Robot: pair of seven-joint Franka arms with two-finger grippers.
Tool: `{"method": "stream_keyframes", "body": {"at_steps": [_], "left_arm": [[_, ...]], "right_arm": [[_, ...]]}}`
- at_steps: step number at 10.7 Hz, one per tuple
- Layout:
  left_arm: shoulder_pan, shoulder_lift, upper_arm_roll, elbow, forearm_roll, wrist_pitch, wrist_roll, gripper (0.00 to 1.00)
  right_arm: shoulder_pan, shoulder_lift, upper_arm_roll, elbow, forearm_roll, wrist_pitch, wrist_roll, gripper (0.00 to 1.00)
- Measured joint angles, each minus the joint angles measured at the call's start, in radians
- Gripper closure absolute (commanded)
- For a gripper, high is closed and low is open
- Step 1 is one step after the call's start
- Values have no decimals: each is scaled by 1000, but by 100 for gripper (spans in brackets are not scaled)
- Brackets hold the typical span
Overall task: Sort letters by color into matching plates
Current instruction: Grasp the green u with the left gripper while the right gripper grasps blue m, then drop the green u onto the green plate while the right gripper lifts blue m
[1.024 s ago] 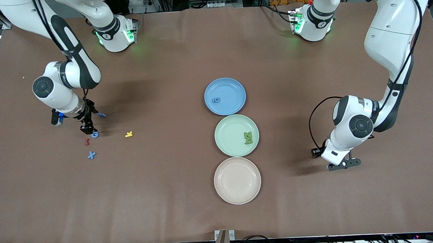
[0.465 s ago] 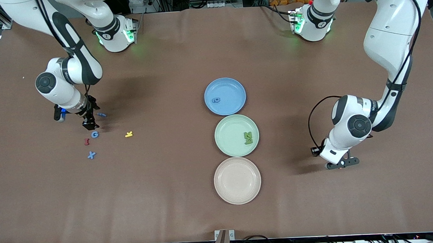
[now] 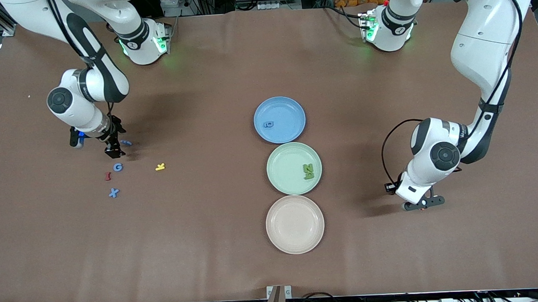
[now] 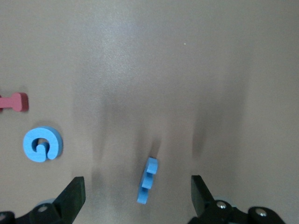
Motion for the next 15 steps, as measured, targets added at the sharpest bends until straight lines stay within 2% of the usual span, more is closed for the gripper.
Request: {"method": "stream_keyframes", "body": {"at_steps": [2, 3, 5, 7, 9, 10, 11, 12, 15], "left_arm": [[-10, -5, -10, 11, 0, 1, 0, 100], [-22, -8, -17, 12, 0, 1, -1, 100], [-68, -13, -23, 14, 0, 1, -23, 100], [-136, -13, -27, 26, 0, 1, -96, 100], [-213, -14, -28, 46, 0, 1, -197, 100], [-249, -14, -28, 52, 0, 1, -244, 100], [-273, -14, -27, 53, 0, 1, -285, 100], [-289, -14, -26, 53, 0, 1, -311, 100], [-331, -12, -26, 65, 0, 1, -400, 100]], "right_arm": [[1, 1, 0, -10, -1, 6, -2, 6], [1, 2, 0, -13, -1, 12, -5, 18], [1, 11, 0, -19, -2, 23, -40, 34], [0, 18, 0, -20, -2, 27, -64, 47], [0, 19, 0, -21, -2, 28, -77, 51], [0, 19, -1, -21, -2, 28, -83, 63], [0, 19, 0, -21, -2, 29, -106, 87], [0, 19, 0, -21, -3, 30, -139, 100], [0, 19, 0, -21, -3, 32, -183, 100]]}}
